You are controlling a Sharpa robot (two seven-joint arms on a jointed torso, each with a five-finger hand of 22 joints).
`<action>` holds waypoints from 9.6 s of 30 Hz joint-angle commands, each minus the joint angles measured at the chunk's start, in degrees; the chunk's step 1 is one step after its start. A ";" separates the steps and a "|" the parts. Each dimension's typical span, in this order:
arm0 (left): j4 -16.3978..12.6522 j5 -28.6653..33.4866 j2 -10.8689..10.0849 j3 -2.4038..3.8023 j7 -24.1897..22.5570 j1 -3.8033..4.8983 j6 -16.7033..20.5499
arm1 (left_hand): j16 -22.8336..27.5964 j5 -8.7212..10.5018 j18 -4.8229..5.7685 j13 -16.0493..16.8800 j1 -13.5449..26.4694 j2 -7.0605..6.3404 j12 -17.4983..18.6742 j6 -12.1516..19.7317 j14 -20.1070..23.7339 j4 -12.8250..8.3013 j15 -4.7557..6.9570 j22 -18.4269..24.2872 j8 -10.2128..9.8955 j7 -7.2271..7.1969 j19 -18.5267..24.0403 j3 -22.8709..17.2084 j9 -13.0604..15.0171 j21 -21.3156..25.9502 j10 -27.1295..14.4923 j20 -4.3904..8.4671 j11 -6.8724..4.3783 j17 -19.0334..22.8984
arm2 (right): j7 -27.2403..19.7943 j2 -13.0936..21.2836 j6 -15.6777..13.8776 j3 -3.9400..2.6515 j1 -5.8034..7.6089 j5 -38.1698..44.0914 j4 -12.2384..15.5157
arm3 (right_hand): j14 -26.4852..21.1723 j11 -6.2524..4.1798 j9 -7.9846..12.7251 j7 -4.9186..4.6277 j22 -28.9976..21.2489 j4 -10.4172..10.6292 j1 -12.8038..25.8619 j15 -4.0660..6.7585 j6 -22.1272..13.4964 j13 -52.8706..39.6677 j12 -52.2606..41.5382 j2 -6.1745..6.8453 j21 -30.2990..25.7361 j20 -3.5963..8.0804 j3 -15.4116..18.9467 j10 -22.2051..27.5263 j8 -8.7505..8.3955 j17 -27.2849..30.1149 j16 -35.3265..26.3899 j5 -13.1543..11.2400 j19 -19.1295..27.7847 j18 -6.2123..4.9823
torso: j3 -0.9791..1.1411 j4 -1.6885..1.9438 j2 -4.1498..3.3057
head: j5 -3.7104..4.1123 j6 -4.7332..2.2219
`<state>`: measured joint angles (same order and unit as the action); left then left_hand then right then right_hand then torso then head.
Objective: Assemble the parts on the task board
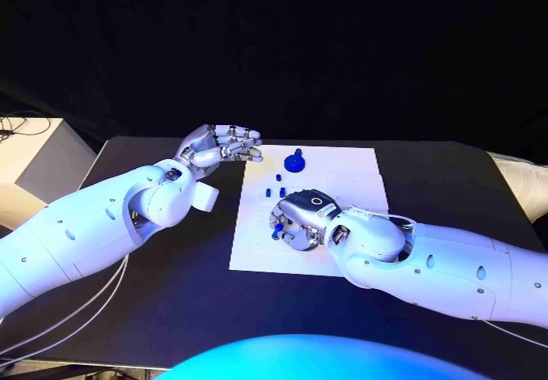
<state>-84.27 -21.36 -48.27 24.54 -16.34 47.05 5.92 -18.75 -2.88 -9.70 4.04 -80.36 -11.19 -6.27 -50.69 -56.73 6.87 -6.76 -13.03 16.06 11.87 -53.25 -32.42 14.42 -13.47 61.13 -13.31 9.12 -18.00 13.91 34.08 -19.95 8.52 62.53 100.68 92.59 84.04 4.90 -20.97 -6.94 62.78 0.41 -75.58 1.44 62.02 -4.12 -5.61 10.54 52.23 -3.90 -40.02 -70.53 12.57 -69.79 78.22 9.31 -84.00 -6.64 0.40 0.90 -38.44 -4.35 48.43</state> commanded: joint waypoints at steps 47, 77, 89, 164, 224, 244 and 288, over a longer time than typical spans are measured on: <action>-0.16 0.05 -0.16 0.04 -0.37 -0.03 -0.89 | 0.57 -0.11 -0.72 0.05 -0.13 0.27 0.30 -0.14 -0.39 0.00 -0.04 0.16 -0.30 0.22 -0.48 0.36 -0.09 0.45 -0.01 0.07 0.14 -0.18 | -1.81 -0.93 -1.60 0.65 -1.21 0.83 -2.40 | 1.49 0.89 2.45 -2.02 -1.72 2.83 -0.84 -1.81 -8.99 0.38 0.50 2.63 -3.26 -1.40 14.86 12.85 -5.84 2.03 -0.54 0.01 -0.87 -0.29 | 0.02 -0.03 0.00 | -0.04 0.26; 0.39 0.06 -0.03 0.02 -0.23 -0.31 -1.20 | 0.85 -0.11 -0.72 0.07 -0.06 0.28 0.39 -0.15 -0.46 0.07 -0.05 0.34 -0.36 0.24 -0.61 0.43 -0.16 0.67 -0.01 0.06 0.15 -0.40 | -7.37 14.57 -5.25 -0.97 5.70 -30.96 5.71 | 1.40 0.34 5.72 -3.05 -2.72 16.01 -11.28 -1.45 -9.10 -0.98 -7.12 1.29 -4.70 -1.49 23.38 4.14 -3.19 2.67 -0.29 1.44 -1.23 -0.64 | 0.13 -0.39 0.25 | 2.79 -1.54; 0.47 0.06 -0.03 0.02 -0.22 -0.76 -1.10 | 0.91 -0.11 -0.72 0.07 -0.03 0.28 0.42 -0.14 -0.48 0.09 -0.06 0.38 -0.38 0.25 -0.64 0.46 -0.18 0.73 -0.01 0.05 0.16 -0.45 | 4.08 25.44 4.86 -0.80 8.03 -39.60 7.25 | 2.98 -4.03 -3.87 1.49 5.54 16.09 3.71 2.31 -6.35 -57.27 -58.94 1.56 5.92 1.96 26.76 -8.71 6.47 -3.78 3.67 9.08 -2.85 1.04 | 0.22 -0.88 0.69 | 5.14 -1.50; -0.06 -0.15 -0.84 0.02 0.12 -0.94 -1.02 | 1.22 -0.12 -0.71 0.10 0.20 0.43 0.47 -0.18 -0.55 0.32 -0.08 0.59 -0.44 0.28 -0.77 0.52 -0.25 0.98 0.05 0.02 0.17 -0.69 | 22.30 20.97 -0.70 0.26 5.66 -44.13 8.93 | 5.36 -6.25 -14.38 3.94 17.86 16.18 6.28 3.72 -3.43 -84.97 -83.27 -4.84 21.32 3.18 33.17 -18.82 9.21 -17.35 10.52 18.60 -3.78 3.39 | -0.07 -1.42 0.96 | 5.11 -0.23; -0.32 -0.14 -1.14 0.02 0.25 -0.94 -1.37 | 1.62 -0.12 -0.72 0.12 0.26 0.52 0.57 -0.25 -0.62 0.43 -0.09 0.85 -0.49 0.26 -0.94 0.55 -0.33 1.30 0.06 0.00 0.17 -0.99 | 22.27 10.44 2.54 0.76 3.94 -39.86 2.93 | 5.28 -5.85 -15.93 3.58 17.97 16.52 16.75 3.36 -4.08 -84.13 -81.94 -2.97 20.52 2.88 43.73 -18.13 9.97 -16.99 10.27 2.73 -3.57 3.29 | 0.00 -1.35 0.84 | 4.54 -0.08; -0.30 -0.14 -1.29 0.02 0.33 -0.94 -1.30 | 1.62 -0.12 -0.72 0.12 0.26 0.52 0.57 -0.25 -0.62 0.43 -0.09 0.85 -0.49 0.26 -0.94 0.55 -0.33 1.30 0.06 0.00 0.17 -0.99 | 18.15 13.89 1.04 0.71 3.37 -39.33 5.60 | 5.40 -6.10 -16.80 3.84 18.72 16.01 9.48 3.57 -4.20 -84.46 -82.24 -7.46 21.12 3.08 45.86 -18.37 10.65 -17.57 10.50 4.69 -3.78 3.44 | 0.03 -1.36 0.85 | 4.34 -0.04; -0.15 -0.12 -1.29 0.01 0.41 -1.01 -1.19 | 1.97 -0.12 -0.73 0.14 0.29 0.58 0.64 -0.33 -0.74 0.52 -0.09 1.09 -0.53 0.25 -1.14 0.59 -0.41 1.58 0.11 -0.01 0.16 -1.30 | 19.21 24.72 9.18 0.22 3.57 -30.68 4.27 | 5.72 -5.67 -15.79 3.35 20.24 16.03 4.66 3.17 -4.74 -85.37 -83.59 -7.37 23.66 2.74 45.35 -19.08 8.97 -19.08 11.24 7.70 -4.15 3.95 | -0.09 -1.33 0.83 | 6.60 -0.10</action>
<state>-84.35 -21.41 -49.63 24.52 -15.70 46.11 5.42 -16.98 -2.88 -9.71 4.13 -80.12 -10.96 -5.98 -50.69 -57.15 7.20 -6.75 -11.99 15.83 11.87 -54.06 -32.09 14.07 -12.10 61.13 -13.32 9.12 -19.24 32.29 58.90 -12.22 8.72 66.21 68.92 96.90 84.04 -0.90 -36.84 -3.56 74.91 16.31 -70.14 4.90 57.22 -74.90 -88.98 3.18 75.53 -1.14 5.70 -84.14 21.72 -74.95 89.20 16.77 -83.90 -3.50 0.36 -0.34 -37.61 2.33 48.27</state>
